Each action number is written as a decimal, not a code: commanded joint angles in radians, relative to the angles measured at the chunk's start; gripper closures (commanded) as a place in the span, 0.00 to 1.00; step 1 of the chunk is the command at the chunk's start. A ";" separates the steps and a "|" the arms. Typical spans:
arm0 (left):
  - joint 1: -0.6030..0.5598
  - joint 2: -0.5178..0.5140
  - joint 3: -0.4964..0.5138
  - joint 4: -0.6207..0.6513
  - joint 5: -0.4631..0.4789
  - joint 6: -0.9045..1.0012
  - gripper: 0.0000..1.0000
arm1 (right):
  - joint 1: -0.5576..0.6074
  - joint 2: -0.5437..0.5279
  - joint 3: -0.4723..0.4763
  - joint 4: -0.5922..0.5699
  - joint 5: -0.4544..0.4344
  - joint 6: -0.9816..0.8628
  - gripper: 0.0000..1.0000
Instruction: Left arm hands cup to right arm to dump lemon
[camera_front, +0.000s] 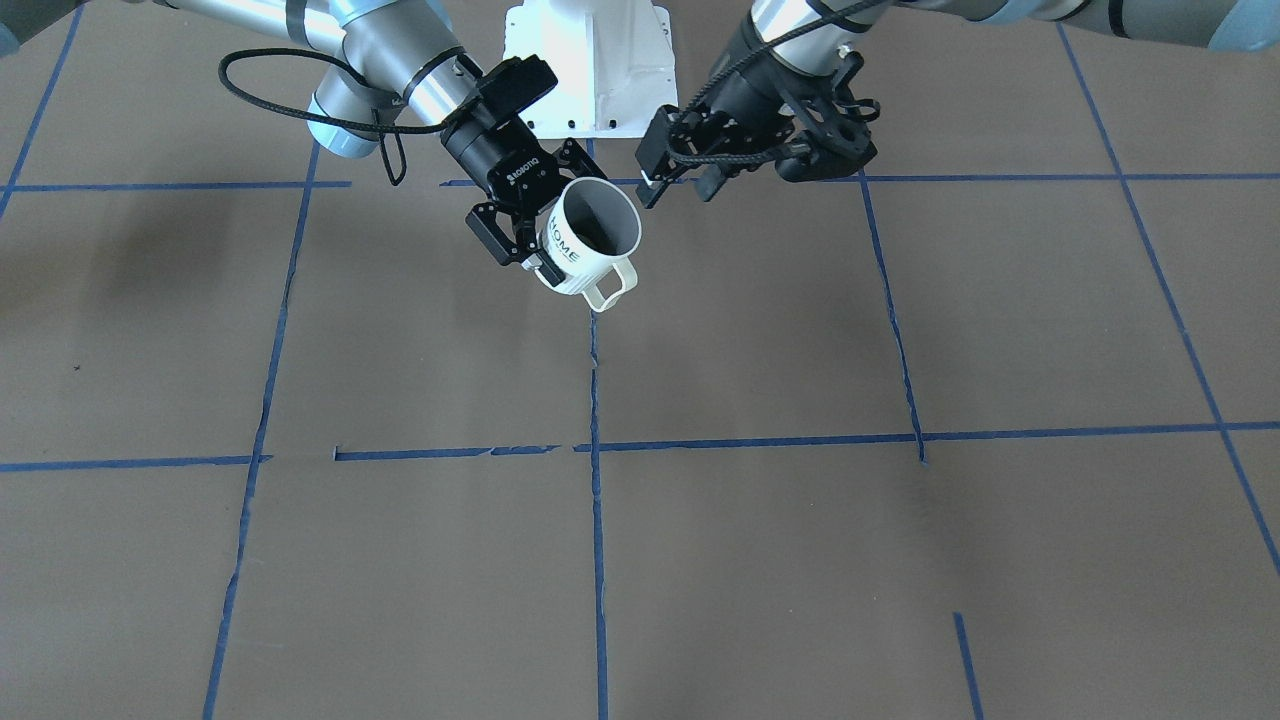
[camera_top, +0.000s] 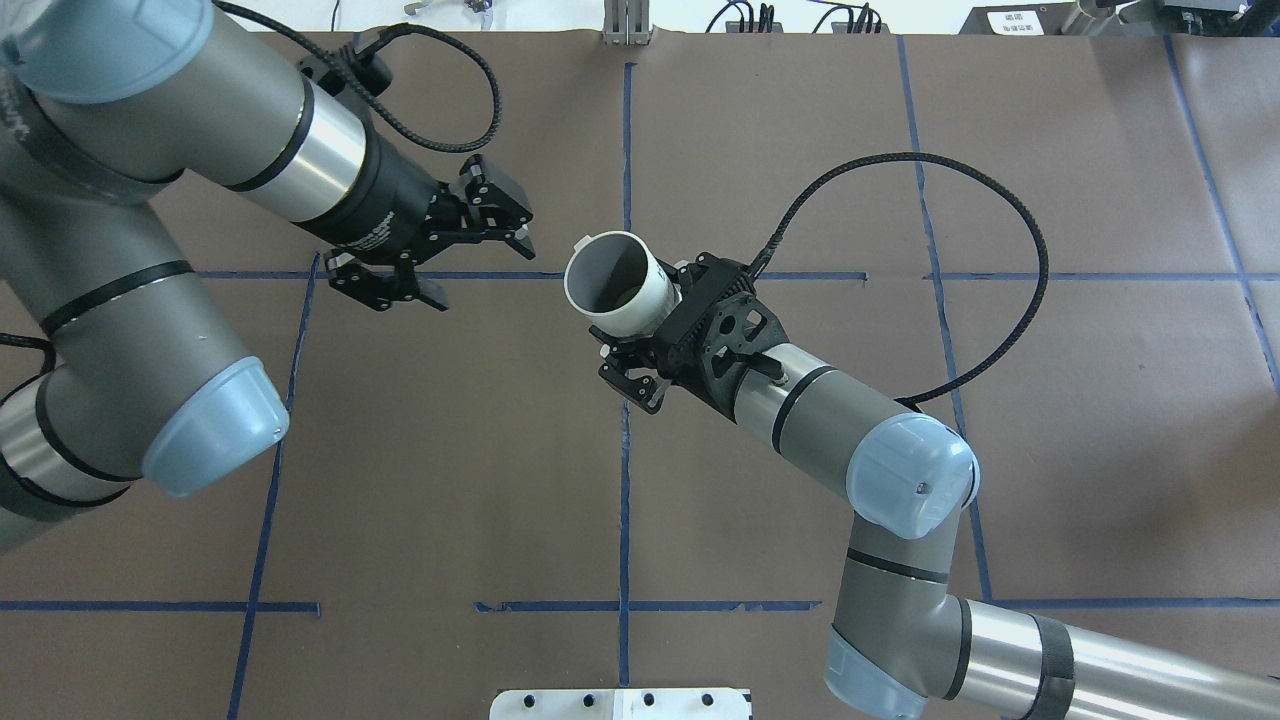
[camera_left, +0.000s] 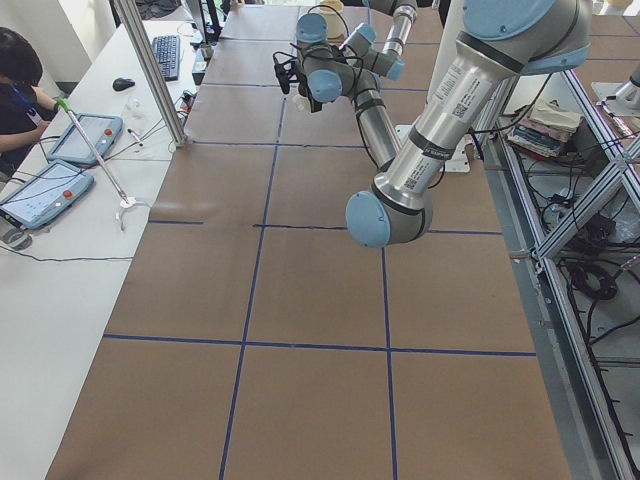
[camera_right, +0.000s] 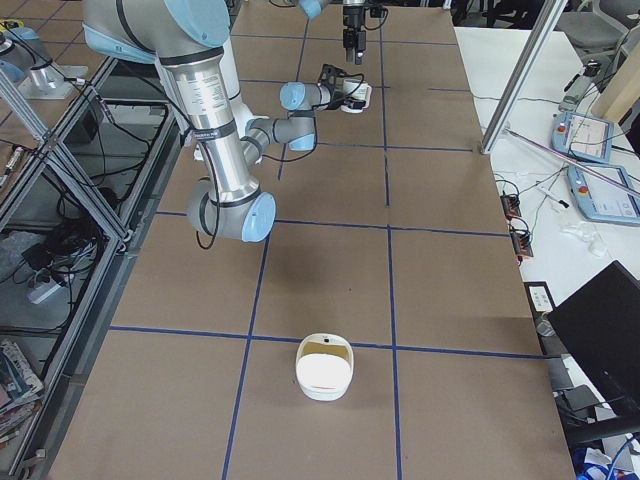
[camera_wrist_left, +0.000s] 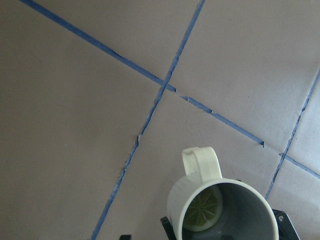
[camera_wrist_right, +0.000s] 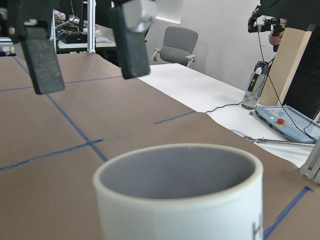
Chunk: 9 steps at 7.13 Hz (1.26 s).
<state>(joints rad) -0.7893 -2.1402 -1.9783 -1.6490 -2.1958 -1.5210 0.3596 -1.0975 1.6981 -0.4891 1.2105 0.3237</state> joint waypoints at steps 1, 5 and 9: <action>-0.022 0.132 -0.016 0.058 0.078 0.358 0.00 | 0.015 -0.024 -0.003 0.001 -0.078 0.036 0.85; -0.112 0.356 -0.033 0.048 0.115 0.714 0.00 | 0.168 -0.195 0.038 0.003 -0.092 0.304 0.85; -0.102 0.341 -0.051 0.046 0.165 0.564 0.00 | 0.219 -0.627 0.281 0.089 -0.095 0.613 0.82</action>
<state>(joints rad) -0.8945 -1.7960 -2.0283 -1.6027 -2.0327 -0.9242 0.5739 -1.5965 1.9306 -0.4607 1.1170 0.8478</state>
